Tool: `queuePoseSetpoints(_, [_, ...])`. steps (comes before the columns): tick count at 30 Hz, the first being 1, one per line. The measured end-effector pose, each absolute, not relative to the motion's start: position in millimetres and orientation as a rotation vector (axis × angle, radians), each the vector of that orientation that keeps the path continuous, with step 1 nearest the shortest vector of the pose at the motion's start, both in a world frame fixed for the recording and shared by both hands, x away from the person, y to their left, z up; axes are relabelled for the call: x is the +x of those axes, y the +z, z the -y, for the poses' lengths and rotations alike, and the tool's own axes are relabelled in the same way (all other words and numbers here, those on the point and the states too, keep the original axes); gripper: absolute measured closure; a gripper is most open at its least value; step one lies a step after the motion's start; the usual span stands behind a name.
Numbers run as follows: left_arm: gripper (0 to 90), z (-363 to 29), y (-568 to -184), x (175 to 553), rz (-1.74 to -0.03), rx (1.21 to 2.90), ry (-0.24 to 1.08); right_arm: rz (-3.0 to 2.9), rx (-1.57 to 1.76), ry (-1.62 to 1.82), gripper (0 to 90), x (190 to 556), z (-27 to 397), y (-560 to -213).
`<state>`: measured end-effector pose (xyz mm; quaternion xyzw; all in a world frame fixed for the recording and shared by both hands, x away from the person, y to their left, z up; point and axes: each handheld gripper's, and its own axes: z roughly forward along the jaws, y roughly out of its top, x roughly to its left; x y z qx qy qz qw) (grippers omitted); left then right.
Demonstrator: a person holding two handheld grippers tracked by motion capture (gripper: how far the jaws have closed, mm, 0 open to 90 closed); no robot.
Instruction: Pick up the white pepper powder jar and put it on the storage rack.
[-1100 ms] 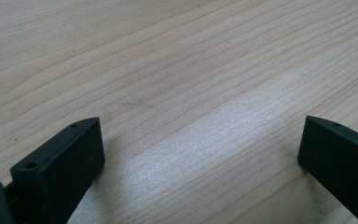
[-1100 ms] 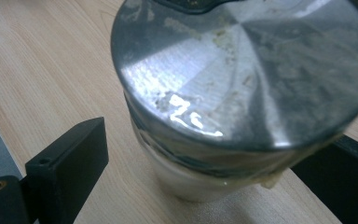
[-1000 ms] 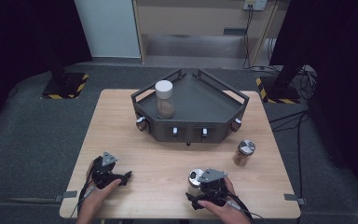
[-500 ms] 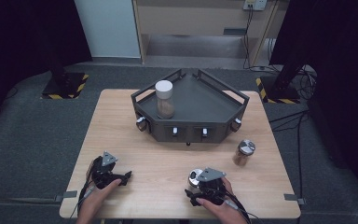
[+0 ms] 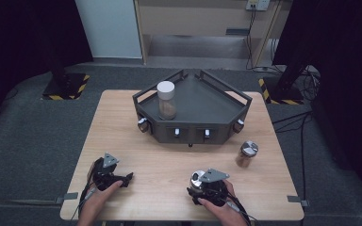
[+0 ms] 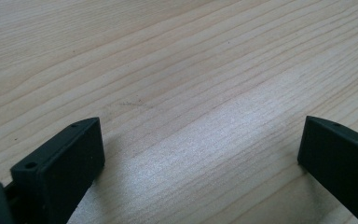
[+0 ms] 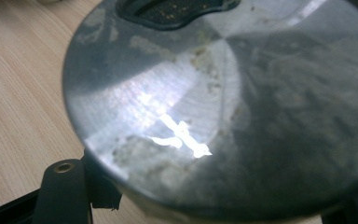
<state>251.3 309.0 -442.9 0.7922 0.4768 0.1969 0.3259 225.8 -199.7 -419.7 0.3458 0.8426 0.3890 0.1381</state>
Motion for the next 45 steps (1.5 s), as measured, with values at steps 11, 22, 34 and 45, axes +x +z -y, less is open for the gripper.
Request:
queuePoseSetpoints(11, [0.0,-309,-443,251,-1.250,2.077,0.516,-2.414,0.991,1.111,31.0,221,202,-413])
queuePoseSetpoints(22, [0.0,-309,-443,251,-1.250,2.077,0.516,-2.413,1.002,1.100,31.0,229,213,-383])
queuePoseSetpoints(34, [0.0,-309,-443,251,-1.249,2.077,0.515,-2.388,0.974,1.066,31.0,239,207,-351])
queuePoseSetpoints(45, [0.0,-309,-443,251,-1.249,2.077,0.515,-2.392,0.990,1.041,31.1,263,200,-328])
